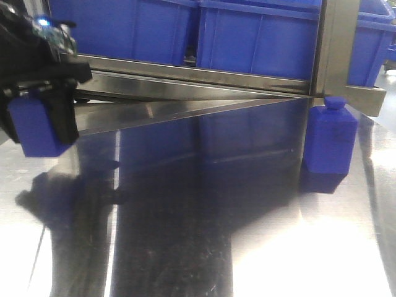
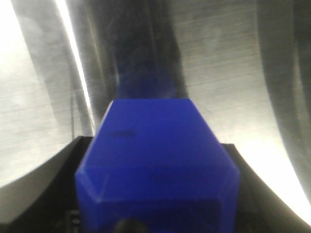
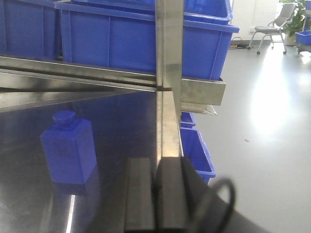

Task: Pick and sort blue part to right shelf
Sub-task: 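Grasp the blue bottle-shaped part nearest the left gripper and lift it, then lower the open right gripper over the other blue part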

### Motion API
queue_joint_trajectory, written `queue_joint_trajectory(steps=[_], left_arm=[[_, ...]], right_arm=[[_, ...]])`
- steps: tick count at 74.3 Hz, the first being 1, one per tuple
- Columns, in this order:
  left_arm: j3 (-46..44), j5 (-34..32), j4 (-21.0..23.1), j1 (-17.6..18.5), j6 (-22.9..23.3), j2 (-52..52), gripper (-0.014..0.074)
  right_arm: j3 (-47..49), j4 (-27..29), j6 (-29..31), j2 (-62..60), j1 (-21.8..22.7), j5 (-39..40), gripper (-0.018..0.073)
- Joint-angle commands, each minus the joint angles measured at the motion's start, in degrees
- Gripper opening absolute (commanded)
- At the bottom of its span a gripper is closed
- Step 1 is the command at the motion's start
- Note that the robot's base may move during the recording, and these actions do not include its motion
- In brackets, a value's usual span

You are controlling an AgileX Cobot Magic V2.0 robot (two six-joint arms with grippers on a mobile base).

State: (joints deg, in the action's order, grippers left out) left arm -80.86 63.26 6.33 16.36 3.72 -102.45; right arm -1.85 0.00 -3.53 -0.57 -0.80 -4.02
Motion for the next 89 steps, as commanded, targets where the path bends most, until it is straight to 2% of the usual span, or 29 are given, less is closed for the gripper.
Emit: queue_joint_trajectory(steps=[1,22,30,45,63,72,79,89], left_arm=[[0.1,-2.0,0.3,0.5,-0.6,7.5,0.0314],[14.3,-16.3,-0.2,0.5,-1.7,28.2,0.0314],[18.5,-18.9,-0.3,0.5,-1.7,34.7,0.0314],[26.4,-23.6,-2.3,0.5,-1.7,46.0,0.0314],[38.0,-34.4,-2.5,0.5,-1.7,63.1,0.0314],[41.9,-38.7,-2.7,0.5,-1.7,71.0,0.0314],[43.1,-39.8,-3.7,0.5,-1.7,75.4,0.0314],[43.7,-39.8,-4.8,0.5,-1.7,79.5,0.0314]], right_arm=[[1.4,0.0,0.3,-1.3,0.3,5.2,0.0056],[3.0,2.9,0.3,-1.3,0.3,5.6,0.0056],[5.5,2.9,0.3,-1.2,0.3,4.5,0.0056],[12.3,2.9,0.3,-0.5,0.3,-3.1,0.0056],[23.7,3.0,0.3,8.3,0.1,-8.9,0.0074],[30.2,3.3,0.3,15.2,-2.0,-11.2,0.0216],[35.8,3.9,0.3,20.9,-4.6,-14.1,0.0407],[42.6,4.3,0.3,30.0,-9.6,-18.7,0.0593]])
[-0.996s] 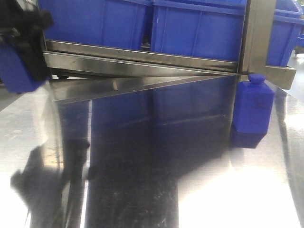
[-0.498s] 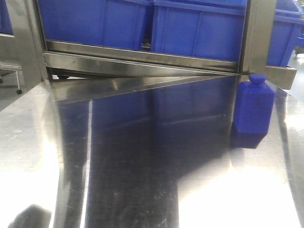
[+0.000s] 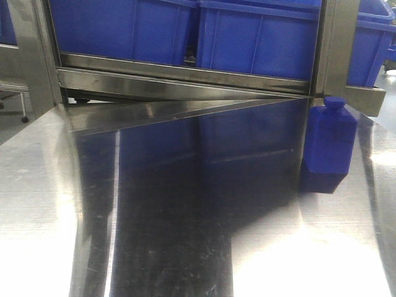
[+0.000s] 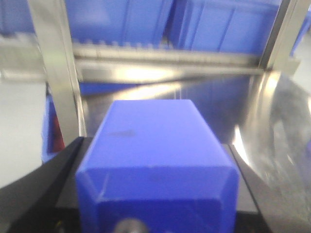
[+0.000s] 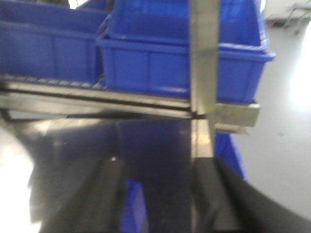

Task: Pick and sort blue part to right shelf
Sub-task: 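Lower the open right gripper over the other blue part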

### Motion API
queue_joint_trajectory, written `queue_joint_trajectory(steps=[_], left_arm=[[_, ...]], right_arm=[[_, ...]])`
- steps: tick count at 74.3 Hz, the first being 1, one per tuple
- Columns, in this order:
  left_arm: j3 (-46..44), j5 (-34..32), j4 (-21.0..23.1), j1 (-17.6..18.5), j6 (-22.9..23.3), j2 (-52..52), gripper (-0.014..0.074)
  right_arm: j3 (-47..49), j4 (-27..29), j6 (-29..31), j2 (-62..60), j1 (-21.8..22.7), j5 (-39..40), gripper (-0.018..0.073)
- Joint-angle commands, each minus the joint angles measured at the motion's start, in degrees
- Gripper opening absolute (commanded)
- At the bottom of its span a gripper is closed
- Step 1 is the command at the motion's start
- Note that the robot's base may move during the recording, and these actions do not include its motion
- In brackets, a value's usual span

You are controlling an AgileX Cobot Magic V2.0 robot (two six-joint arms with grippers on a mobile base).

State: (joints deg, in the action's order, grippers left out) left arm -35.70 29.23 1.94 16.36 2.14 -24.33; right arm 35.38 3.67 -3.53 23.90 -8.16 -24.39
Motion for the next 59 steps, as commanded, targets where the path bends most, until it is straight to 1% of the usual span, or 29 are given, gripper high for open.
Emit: queue_joint_trajectory(steps=[1,5,13,21,25,32,44,51,59], left_arm=[[-1.5,-5.8,-0.4,0.5,-0.1,1.7,0.0314],[-1.5,-5.8,-0.6,0.5,-0.1,2.3,0.0314],[-1.5,-5.8,-0.7,0.5,-0.1,2.4,0.0314],[-1.5,-5.8,-0.7,0.5,-0.1,2.4,0.0314],[-1.5,-5.8,-0.7,0.5,-0.1,2.4,0.0314],[-1.5,-5.8,-0.7,0.5,-0.1,2.4,0.0314],[-1.5,-5.8,-0.7,0.5,-0.1,2.4,0.0314],[-1.5,-5.8,-0.7,0.5,-0.1,2.4,0.0314],[-1.5,-5.8,-0.7,0.5,-0.1,2.4,0.0314]], right_arm=[[6.0,0.6,0.3,6.0,-2.8,1.0,0.0603],[8.7,0.6,0.3,10.6,-5.1,-1.5,0.0624],[15.2,0.6,1.2,19.7,-9.9,-9.0,0.0624],[22.4,0.6,1.2,28.9,-12.3,-15.4,0.0624],[26.4,0.6,0.8,33.1,-12.4,-19.0,0.0624],[33.1,0.0,-1.9,40.2,-12.1,-24.9,0.0624],[42.6,-4.8,-12.3,51.1,-12.1,-32.7,0.0624],[45.3,-8.2,-15.4,55.6,-12.1,-33.6,0.0624],[46.3,-9.3,-15.8,60.2,-12.1,-33.6,0.0624]])
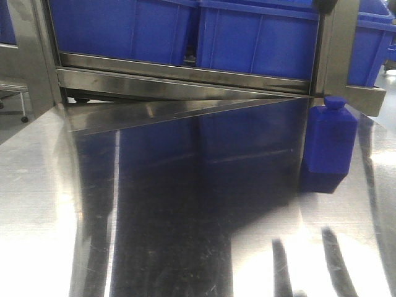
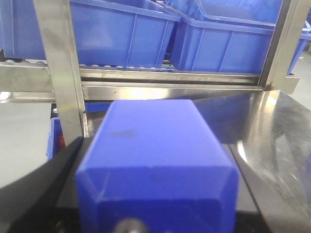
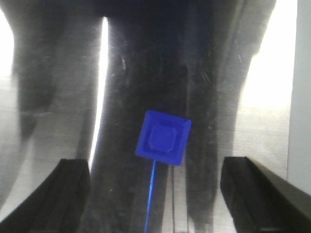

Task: Pick and sort blue part to right shelf
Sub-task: 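Lower the open right gripper over the other blue part, then close the right gripper on the blue part and lift it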

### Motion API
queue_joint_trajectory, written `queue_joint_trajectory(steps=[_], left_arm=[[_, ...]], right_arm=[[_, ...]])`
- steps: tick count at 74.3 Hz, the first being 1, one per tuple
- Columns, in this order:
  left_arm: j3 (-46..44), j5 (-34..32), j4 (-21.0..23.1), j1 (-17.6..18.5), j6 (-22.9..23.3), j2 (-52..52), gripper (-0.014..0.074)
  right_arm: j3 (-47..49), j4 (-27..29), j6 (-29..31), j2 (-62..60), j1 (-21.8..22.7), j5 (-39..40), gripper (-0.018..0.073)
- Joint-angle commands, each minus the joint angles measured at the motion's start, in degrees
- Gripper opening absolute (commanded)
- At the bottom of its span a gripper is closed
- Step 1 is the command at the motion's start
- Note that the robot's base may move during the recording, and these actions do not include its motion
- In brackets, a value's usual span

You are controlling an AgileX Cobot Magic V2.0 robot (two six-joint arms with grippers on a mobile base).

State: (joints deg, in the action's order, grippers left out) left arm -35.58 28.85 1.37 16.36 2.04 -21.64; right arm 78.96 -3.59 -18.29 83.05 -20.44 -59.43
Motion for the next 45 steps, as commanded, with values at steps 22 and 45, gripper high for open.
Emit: queue_joint_trajectory(steps=[22,45], left_arm=[[-1.6,-5.4,-0.1,0.5,0.0,-0.3,0.0314],[-1.6,-5.4,-0.1,0.5,0.0,-0.3,0.0314]], right_arm=[[2.8,-1.8,-1.1,13.4,0.2,1.5,0.0624],[2.7,-1.9,-1.1,19.0,0.2,1.5,0.0589]])
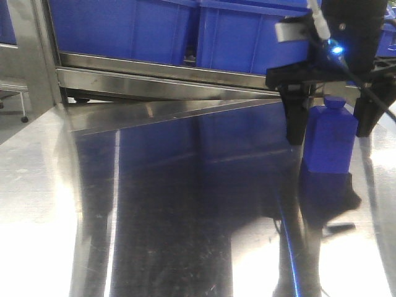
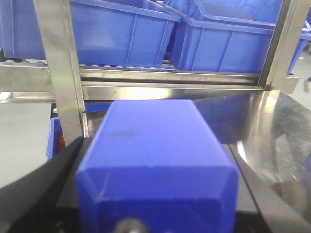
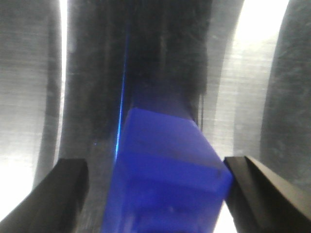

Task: Pick and sort blue part to right shelf
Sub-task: 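Close the right gripper on the blue part and lift it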

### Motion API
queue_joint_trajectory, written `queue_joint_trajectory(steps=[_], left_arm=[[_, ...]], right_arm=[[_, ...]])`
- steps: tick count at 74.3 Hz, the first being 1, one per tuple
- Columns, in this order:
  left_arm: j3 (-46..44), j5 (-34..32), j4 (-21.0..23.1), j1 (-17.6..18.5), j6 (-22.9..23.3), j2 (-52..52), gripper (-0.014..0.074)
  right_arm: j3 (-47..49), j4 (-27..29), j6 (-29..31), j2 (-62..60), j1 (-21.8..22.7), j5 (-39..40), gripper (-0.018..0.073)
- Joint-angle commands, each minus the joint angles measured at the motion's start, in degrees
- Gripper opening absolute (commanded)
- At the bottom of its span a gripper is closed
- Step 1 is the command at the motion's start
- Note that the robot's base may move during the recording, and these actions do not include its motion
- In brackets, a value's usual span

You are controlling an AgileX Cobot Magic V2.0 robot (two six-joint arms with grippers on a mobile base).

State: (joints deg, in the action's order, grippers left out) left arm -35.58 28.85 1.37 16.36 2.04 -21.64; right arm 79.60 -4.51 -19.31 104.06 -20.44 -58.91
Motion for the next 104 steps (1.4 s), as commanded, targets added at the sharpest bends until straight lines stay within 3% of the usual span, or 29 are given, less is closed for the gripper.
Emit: queue_joint_trajectory(steps=[1,17,37,56,84,104], left_arm=[[-1.6,-5.4,-0.1,0.5,0.0,-0.3,0.0314],[-1.6,-5.4,-0.1,0.5,0.0,-0.3,0.0314],[-2.2,-7.0,-2.8,0.5,0.0,1.4,0.0314],[0.8,-7.4,-4.3,0.5,0.0,8.6,0.0314],[7.4,-7.1,-5.5,0.5,0.0,17.3,0.0314],[7.6,-7.2,-5.2,0.5,0.0,17.4,0.0314]], right_arm=[[2.1,-1.0,-0.1,-1.9,0.2,0.9,0.0576],[1.9,-1.2,-0.1,-1.5,0.2,1.3,0.0339],[1.0,-4.0,0.0,-4.7,0.2,2.1,0.0336],[-5.6,-5.1,0.0,-14.0,0.2,8.9,0.0336],[-26.1,-7.2,3.6,-36.9,0.2,24.2,0.0336],[-41.5,-7.9,4.7,-57.2,0.2,29.0,0.0336]])
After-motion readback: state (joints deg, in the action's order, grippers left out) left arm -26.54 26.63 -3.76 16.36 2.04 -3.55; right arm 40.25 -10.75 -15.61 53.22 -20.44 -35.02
